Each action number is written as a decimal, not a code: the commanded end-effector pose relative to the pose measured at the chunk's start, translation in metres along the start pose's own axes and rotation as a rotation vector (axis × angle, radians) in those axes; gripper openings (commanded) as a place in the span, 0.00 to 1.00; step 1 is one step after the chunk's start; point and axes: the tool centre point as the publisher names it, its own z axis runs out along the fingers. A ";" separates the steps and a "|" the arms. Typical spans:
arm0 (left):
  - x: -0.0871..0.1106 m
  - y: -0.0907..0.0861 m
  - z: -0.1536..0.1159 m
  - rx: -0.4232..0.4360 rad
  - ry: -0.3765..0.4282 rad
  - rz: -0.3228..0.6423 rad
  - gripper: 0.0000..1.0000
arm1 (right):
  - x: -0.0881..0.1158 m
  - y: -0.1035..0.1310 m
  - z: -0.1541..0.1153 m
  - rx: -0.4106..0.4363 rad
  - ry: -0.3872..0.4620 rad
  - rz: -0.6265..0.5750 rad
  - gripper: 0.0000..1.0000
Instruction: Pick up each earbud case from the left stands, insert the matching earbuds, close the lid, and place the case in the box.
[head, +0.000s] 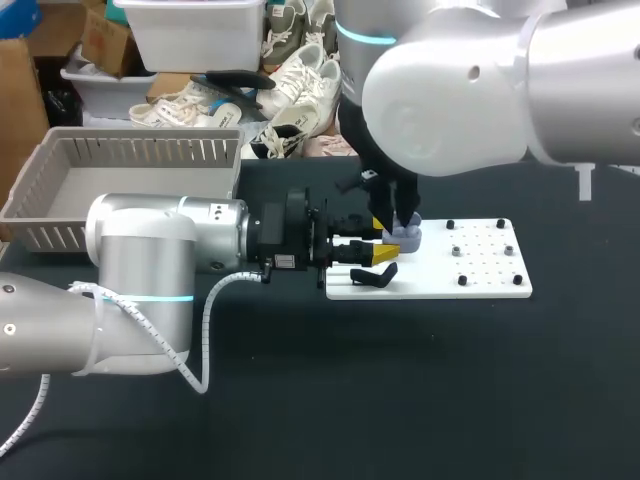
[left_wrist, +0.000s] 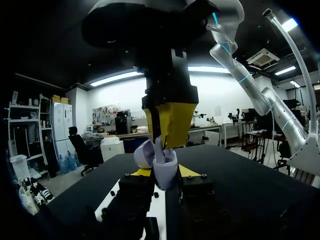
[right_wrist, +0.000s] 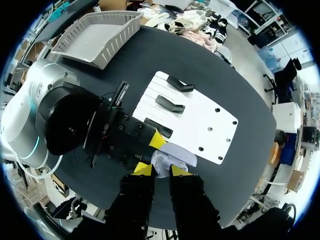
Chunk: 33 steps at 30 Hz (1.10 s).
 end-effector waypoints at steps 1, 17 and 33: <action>0.000 -0.001 0.000 -0.004 -0.001 0.001 0.00 | 0.000 -0.002 0.001 0.005 0.008 0.000 0.00; 0.000 -0.001 0.000 -0.004 -0.001 0.001 0.00 | 0.001 -0.003 0.006 0.012 0.035 -0.023 0.24; 0.000 -0.001 0.000 -0.004 -0.001 0.001 0.00 | 0.006 -0.032 -0.022 -0.042 -0.066 0.062 0.59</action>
